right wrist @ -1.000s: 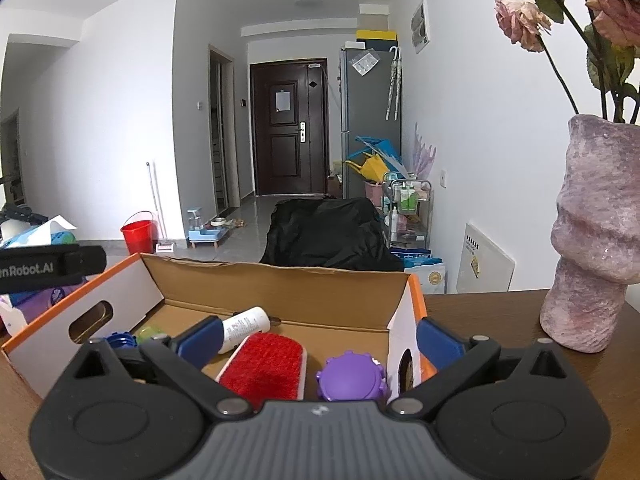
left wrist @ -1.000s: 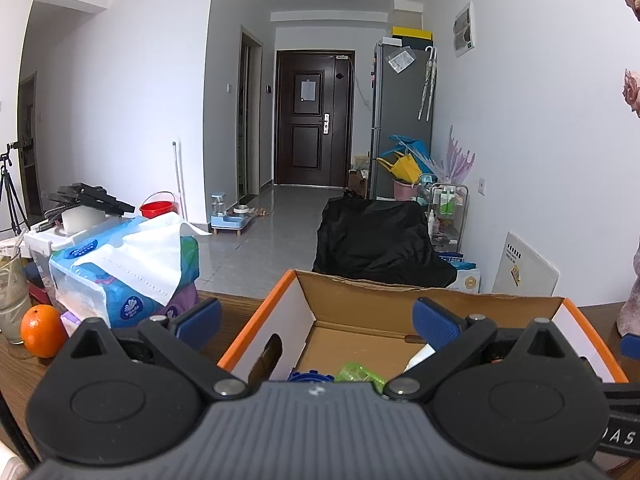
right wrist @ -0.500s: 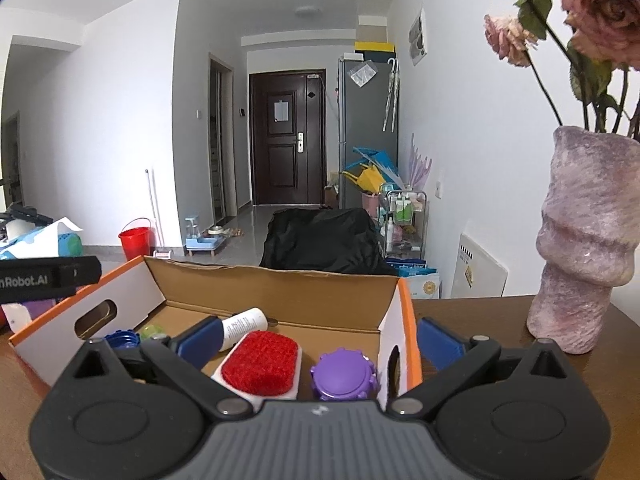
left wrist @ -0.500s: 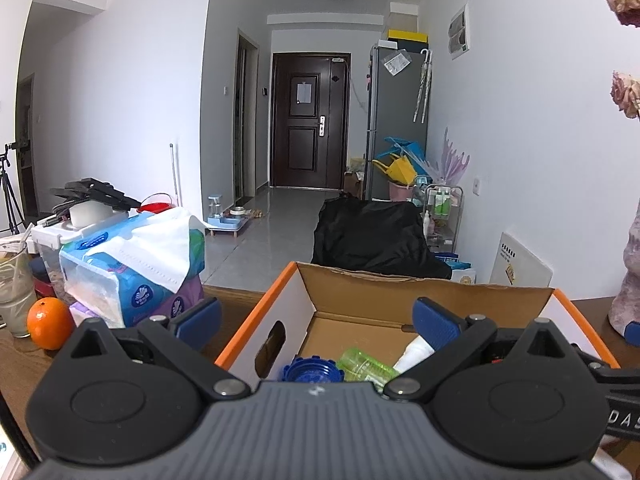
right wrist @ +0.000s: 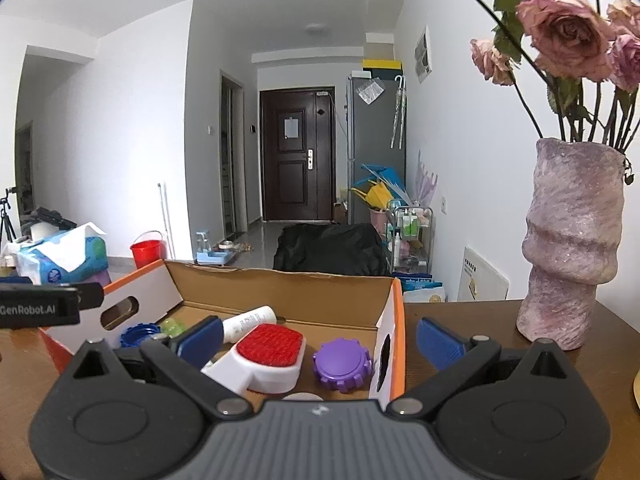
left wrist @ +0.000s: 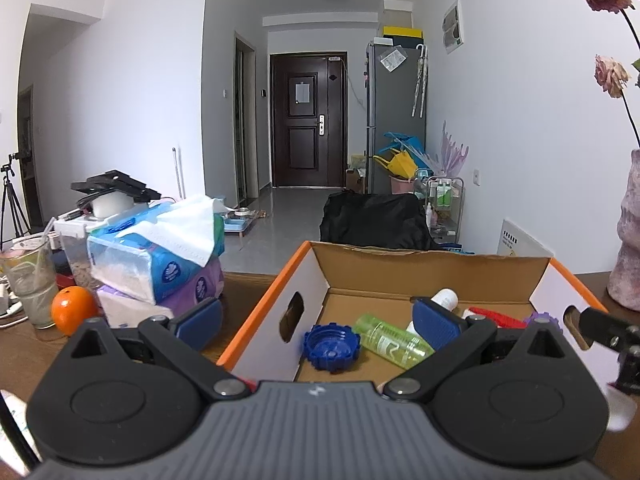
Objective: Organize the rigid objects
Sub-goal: 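Withdraw both open tools from the box back over the table, then lower the right tool onto the white cube charger and close on it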
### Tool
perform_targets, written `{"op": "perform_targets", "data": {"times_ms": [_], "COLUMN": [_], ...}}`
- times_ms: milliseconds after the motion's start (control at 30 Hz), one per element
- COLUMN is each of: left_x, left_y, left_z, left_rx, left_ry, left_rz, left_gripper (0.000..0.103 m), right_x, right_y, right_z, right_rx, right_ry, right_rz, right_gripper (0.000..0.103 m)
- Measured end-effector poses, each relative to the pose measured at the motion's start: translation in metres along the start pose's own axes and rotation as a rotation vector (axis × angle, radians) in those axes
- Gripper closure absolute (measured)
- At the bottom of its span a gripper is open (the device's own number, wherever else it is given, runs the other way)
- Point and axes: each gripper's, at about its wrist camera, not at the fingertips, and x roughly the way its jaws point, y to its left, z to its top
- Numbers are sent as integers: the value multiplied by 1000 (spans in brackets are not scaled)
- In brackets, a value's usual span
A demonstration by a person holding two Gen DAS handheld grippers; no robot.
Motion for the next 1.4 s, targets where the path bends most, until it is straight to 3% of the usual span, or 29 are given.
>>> {"op": "perform_targets", "data": {"times_ms": [300,600,1400], "left_x": [-25,-60,-150], "left_y": [17,22,47], "left_z": [-13,-27,-65], "left_rx": [-53,-38,-60], "left_ry": [5,-1,40], "left_rz": [1,10,25], "left_gripper": [0,0,0], "right_x": [-31,-68,-154], "right_y": [0,4,29], "right_z": [-9,-20,-53], "right_rx": [8,9,6], "right_ry": [-37,-57,-12], "right_rz": [17,27,60], "right_gripper": [0,0,0]}}
